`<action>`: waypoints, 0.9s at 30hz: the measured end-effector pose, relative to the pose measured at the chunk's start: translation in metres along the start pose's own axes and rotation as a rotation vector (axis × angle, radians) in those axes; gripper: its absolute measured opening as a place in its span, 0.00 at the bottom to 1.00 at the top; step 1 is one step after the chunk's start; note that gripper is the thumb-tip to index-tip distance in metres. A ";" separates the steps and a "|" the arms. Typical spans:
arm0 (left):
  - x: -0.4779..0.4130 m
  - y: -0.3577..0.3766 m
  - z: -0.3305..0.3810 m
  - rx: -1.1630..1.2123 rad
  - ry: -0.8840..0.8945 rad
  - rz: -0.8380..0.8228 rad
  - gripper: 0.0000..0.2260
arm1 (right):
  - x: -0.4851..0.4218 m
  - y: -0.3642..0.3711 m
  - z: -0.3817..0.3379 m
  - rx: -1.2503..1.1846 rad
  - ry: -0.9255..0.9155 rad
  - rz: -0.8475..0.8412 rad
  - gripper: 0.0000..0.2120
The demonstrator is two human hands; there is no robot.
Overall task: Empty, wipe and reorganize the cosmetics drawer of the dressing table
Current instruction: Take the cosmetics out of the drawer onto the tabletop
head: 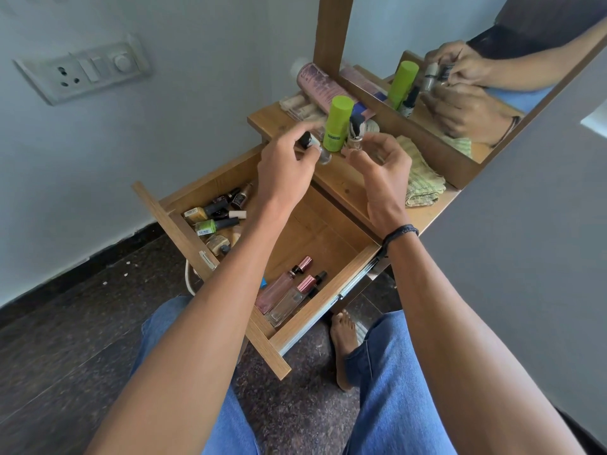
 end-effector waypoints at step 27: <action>-0.015 0.035 -0.021 -0.135 -0.023 -0.047 0.20 | 0.004 0.001 -0.005 0.459 0.004 0.106 0.13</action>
Point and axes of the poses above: each hand's wrist, its own x-axis away from the middle knuckle, its own y-axis out of the palm, z = x × y, the point moved 9 cm from there along -x, towards the middle knuckle, and after that the axes turned 14 degrees about x, right-handed, at the moved point
